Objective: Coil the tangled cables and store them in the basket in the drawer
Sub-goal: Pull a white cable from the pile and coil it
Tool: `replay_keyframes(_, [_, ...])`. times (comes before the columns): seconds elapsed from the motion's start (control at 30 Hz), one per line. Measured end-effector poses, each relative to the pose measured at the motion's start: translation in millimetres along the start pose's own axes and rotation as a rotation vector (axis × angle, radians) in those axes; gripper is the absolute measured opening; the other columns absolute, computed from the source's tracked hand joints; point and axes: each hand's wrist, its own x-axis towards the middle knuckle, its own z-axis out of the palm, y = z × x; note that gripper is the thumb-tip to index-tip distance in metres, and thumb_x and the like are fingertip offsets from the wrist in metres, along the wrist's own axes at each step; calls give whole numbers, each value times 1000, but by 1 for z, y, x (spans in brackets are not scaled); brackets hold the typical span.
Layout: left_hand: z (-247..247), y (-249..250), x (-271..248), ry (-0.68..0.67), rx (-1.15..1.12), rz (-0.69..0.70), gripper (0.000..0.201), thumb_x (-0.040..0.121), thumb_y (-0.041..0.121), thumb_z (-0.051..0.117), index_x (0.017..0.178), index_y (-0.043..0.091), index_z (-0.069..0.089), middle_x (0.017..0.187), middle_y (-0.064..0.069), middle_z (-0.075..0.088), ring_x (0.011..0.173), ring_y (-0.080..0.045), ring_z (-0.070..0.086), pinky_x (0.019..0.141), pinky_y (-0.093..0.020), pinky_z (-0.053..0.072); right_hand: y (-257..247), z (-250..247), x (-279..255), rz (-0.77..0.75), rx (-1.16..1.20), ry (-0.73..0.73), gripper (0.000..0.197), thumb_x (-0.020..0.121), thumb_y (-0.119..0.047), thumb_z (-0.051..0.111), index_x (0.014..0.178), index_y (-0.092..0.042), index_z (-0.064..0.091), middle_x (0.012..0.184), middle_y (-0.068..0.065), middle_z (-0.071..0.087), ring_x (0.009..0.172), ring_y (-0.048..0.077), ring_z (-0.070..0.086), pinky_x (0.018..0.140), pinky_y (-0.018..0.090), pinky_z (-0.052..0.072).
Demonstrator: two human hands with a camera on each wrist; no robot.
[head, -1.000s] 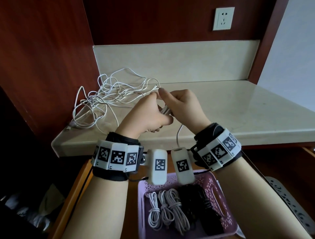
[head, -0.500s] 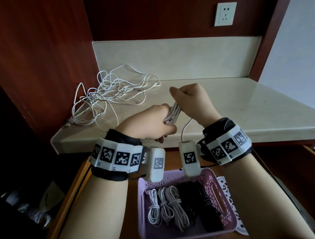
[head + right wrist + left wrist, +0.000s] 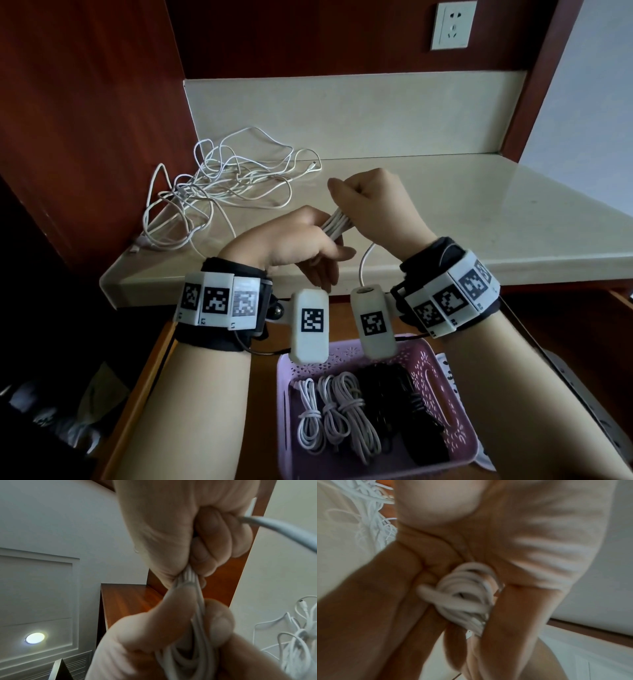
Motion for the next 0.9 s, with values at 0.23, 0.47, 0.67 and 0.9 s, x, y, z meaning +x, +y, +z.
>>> replay_keyframes(0.23, [-1,-5,-3,-7,-96,37,27,86,6,63,64,5,48,44,-7,51,32,-15,43,35,-15,31,-2,-1,-1,-32,43,-1,53,92,-17,55,48,-17,24,47,-3,19,46,11,18,43,22,17])
replay_keyframes(0.47, [-2,-5,-7,-84,-203,114,48,76,28,74,49,14,37,39,1,30,32,-8,20,34,-12,17,-8,-6,-2,-68,75,-20,54,93,-19,55,49,-17,23,42,-6,18,46,11,19,44,20,18])
replay_keyframes(0.67, [-3,-11,-7,-187,-249,121,30,82,33,51,69,6,43,46,0,36,36,-7,24,35,-13,20,-7,-10,-4,-82,47,-94,55,93,-18,55,50,-18,21,41,-5,18,44,10,20,42,17,17])
replay_keyframes(0.9, [0,-10,-2,-130,-205,156,35,97,21,45,65,9,37,47,3,39,38,-7,23,37,-14,19,0,-14,-2,-61,102,-84,50,95,-33,54,53,-17,33,45,-9,26,44,8,24,43,20,22])
